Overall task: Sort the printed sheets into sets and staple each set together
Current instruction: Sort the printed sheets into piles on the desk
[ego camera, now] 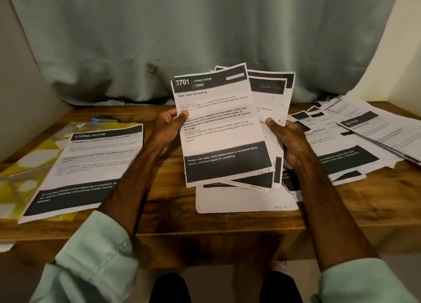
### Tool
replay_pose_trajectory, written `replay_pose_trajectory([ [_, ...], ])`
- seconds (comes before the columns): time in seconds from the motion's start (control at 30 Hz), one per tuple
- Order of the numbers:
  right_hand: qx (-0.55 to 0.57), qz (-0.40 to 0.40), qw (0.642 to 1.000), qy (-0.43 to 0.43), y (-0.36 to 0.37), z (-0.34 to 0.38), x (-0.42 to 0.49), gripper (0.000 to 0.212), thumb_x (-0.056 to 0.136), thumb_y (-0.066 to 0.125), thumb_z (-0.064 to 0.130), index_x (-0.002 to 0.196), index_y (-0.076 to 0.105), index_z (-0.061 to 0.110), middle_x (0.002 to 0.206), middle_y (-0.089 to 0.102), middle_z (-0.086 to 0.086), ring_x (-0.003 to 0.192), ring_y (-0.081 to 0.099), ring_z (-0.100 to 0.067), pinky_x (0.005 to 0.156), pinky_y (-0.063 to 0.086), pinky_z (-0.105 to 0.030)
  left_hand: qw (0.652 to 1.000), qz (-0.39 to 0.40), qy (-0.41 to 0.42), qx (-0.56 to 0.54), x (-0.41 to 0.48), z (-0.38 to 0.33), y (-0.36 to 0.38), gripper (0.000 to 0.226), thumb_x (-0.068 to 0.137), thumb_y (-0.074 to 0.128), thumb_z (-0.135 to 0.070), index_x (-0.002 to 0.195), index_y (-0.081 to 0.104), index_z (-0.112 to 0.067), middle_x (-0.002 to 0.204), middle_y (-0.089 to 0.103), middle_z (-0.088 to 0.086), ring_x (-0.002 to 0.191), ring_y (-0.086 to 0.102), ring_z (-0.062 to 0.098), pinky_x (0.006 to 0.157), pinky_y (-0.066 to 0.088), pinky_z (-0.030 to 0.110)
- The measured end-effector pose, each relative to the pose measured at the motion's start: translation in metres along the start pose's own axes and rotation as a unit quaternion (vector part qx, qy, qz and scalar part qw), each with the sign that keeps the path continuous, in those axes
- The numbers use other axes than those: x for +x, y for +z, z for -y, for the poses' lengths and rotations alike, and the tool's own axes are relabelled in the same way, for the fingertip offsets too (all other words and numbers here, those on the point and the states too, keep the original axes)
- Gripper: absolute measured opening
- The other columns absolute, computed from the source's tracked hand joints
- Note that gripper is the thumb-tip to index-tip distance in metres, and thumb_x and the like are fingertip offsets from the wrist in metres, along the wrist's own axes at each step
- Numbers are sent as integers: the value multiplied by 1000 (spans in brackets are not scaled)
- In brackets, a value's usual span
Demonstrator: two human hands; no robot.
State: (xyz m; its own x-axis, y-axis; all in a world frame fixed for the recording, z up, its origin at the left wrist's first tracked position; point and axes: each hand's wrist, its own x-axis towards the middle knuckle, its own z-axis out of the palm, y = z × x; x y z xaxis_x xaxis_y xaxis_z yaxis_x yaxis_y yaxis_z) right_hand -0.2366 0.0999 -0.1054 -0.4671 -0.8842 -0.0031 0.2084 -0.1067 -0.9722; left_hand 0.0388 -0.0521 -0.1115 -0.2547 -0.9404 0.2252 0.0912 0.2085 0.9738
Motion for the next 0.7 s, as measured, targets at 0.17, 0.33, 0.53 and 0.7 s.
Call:
replay_pose_trajectory([
  [0.17, -1, -22, 1000, 1, -1, 1, 1, 21, 93, 75, 23, 113, 68, 22, 104, 78, 1, 84, 78, -24, 60, 62, -35, 998, -30, -36, -40, 6, 3, -14, 15, 100, 65, -20, 113, 71, -15, 112, 77, 7, 102, 75, 30, 94, 58, 53],
  [0.33, 5, -19, 1000, -3, -3, -1, 2, 18, 92, 75, 21, 109, 70, 22, 108, 78, -2, 91, 77, -27, 67, 64, -40, 997, -27, -46, -57, 6, 3, -17, 22, 99, 66, -20, 120, 69, -11, 110, 78, 7, 101, 75, 30, 89, 61, 49],
  [0.53, 11, -32, 999, -8, -4, -1, 2, 19, 88, 79, 20, 105, 71, 22, 106, 78, -1, 90, 78, -27, 78, 64, -46, 995, -31, -51, -80, 6, 2, -22, 23, 98, 68, -19, 120, 70, -10, 110, 78, 8, 100, 76, 31, 84, 63, 46],
  [0.7, 30, -32, 999, -16, -4, 0, 1, 19, 86, 81, 17, 102, 71, 23, 104, 79, 0, 87, 78, -25, 68, 64, -39, 994, -24, -58, -90, 6, 4, -27, 24, 96, 70, -18, 119, 71, -10, 114, 76, 12, 104, 74, 34, 92, 59, 51],
])
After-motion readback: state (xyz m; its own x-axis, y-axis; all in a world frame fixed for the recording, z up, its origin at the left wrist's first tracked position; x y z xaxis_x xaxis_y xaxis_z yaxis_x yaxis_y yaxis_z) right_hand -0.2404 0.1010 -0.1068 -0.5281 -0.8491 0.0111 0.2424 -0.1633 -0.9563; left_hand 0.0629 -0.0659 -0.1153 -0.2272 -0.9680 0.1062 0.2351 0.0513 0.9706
